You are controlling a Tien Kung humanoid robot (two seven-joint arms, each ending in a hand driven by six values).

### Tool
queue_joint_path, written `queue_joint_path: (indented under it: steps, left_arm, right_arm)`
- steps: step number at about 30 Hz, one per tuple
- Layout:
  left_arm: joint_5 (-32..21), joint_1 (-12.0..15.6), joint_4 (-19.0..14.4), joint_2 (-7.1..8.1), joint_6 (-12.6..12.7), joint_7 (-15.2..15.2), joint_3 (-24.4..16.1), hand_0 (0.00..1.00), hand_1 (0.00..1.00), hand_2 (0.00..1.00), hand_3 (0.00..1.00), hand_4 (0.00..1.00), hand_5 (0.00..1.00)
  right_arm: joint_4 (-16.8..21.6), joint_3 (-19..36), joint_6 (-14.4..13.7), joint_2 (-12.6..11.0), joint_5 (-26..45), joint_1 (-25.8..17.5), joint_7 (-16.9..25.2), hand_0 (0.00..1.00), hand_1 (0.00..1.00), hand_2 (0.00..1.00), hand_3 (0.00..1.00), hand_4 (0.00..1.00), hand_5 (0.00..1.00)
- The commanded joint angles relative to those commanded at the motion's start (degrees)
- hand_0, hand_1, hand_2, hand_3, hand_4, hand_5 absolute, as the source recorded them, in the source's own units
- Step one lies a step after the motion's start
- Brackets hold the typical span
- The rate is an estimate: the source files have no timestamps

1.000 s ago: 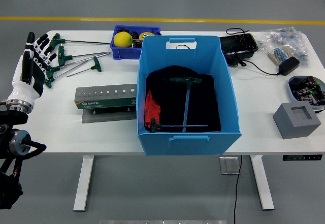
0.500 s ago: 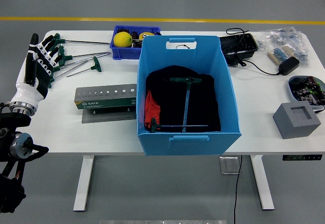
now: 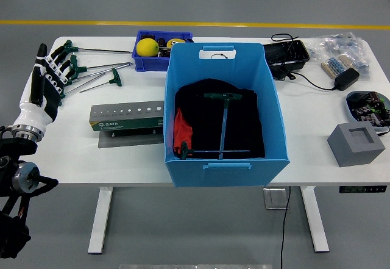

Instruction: Lift tool from toolbox,place it in box,lift tool from toolbox,place it in box

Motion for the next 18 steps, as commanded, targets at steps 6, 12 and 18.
queue_joint_path:
  steps: [6, 12, 18]
  left_arm:
    - [0.8, 0.5, -0.7, 0.13, 0.1, -0.1, -0.1, 0.899, 0.954, 0.998, 0.894, 0.936, 0.998]
    - [1.6, 1.9, -2.3, 0.38, 0.2, -0.1, 0.1, 0.899, 0.954, 0.998, 0.892, 0.935, 0.998]
    - [2.0, 2.5, -3.0, 0.32, 0.3, 0.1, 0.1, 0.899, 0.954, 0.998, 0.891, 0.936, 0.998]
  right_arm:
    - [0.0, 0.2, -0.1, 0.0, -0.2, 0.2, 0.0, 0.742, 0.747, 0.782, 0.668, 0.899, 0.772]
    - [0.0, 0.1, 0.0, 0.0, 0.1, 0.0, 0.2, 0.742, 0.747, 0.783, 0.667, 0.899, 0.772]
    - [0.0, 0.3, 0.0, 0.1, 0.1, -0.2, 0.4, 0.740, 0.747, 0.785, 0.668, 0.899, 0.773]
